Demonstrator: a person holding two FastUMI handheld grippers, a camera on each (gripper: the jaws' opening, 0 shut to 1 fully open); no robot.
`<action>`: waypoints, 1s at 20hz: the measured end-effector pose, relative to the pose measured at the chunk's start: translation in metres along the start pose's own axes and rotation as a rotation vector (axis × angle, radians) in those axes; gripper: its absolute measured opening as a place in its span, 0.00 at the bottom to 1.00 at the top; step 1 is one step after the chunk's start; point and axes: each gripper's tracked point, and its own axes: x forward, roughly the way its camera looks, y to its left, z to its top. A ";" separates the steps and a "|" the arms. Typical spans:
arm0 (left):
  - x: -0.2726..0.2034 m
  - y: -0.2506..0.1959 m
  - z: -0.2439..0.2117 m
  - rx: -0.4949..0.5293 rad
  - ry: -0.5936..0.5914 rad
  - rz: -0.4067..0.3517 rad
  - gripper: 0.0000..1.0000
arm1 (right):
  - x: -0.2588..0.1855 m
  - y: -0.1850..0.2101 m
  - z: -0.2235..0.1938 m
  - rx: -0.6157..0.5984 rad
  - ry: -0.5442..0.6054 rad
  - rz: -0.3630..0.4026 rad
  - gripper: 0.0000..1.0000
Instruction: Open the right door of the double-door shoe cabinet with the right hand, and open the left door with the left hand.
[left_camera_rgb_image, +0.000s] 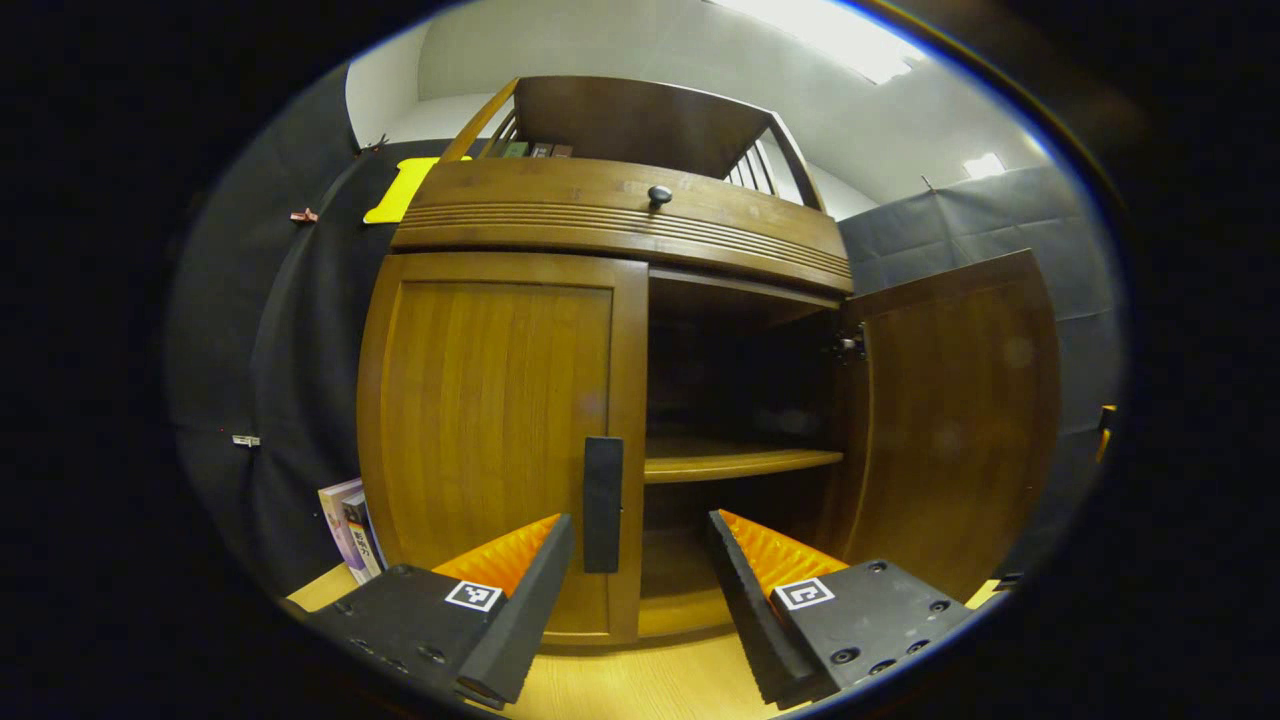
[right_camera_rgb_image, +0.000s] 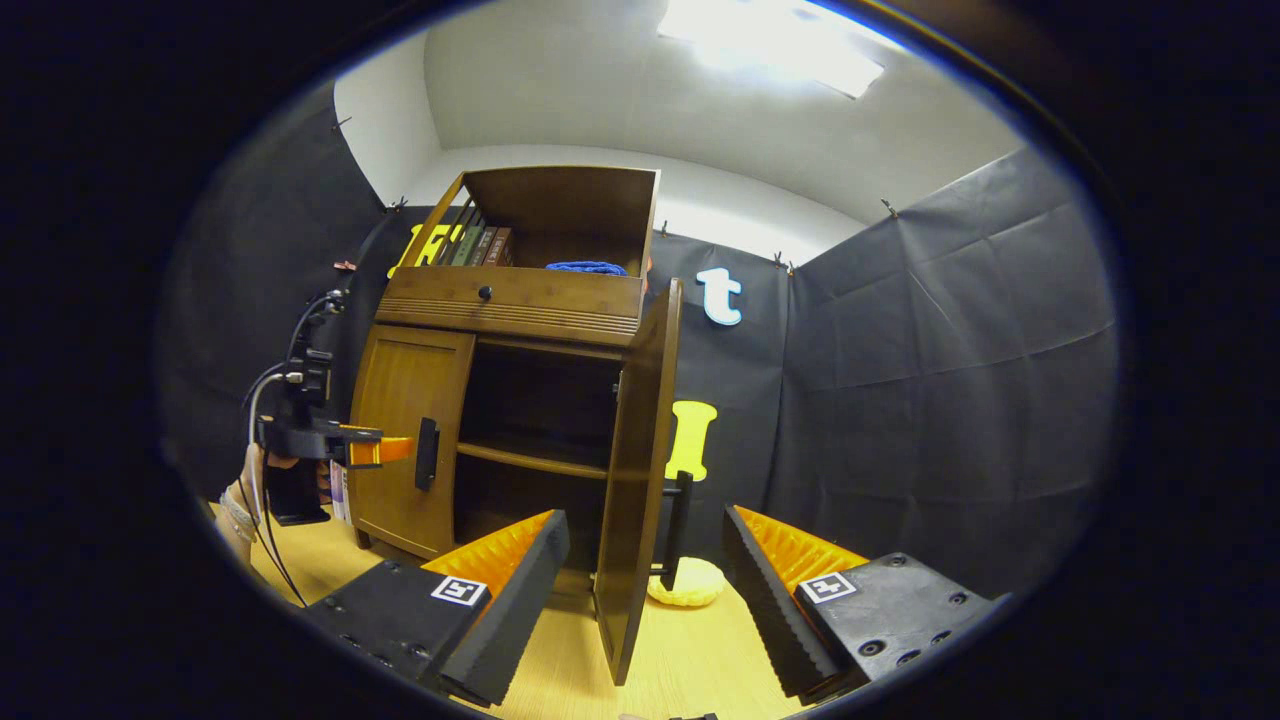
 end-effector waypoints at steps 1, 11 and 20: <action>0.011 0.003 -0.003 0.000 0.007 0.002 0.82 | -0.001 -0.001 -0.003 -0.005 0.009 -0.003 0.97; 0.086 0.029 -0.033 0.052 0.021 0.077 0.77 | 0.007 -0.028 -0.034 -0.002 0.088 -0.060 0.98; 0.097 0.028 -0.035 0.005 -0.002 0.079 0.35 | -0.001 -0.054 -0.050 0.016 0.126 -0.134 0.98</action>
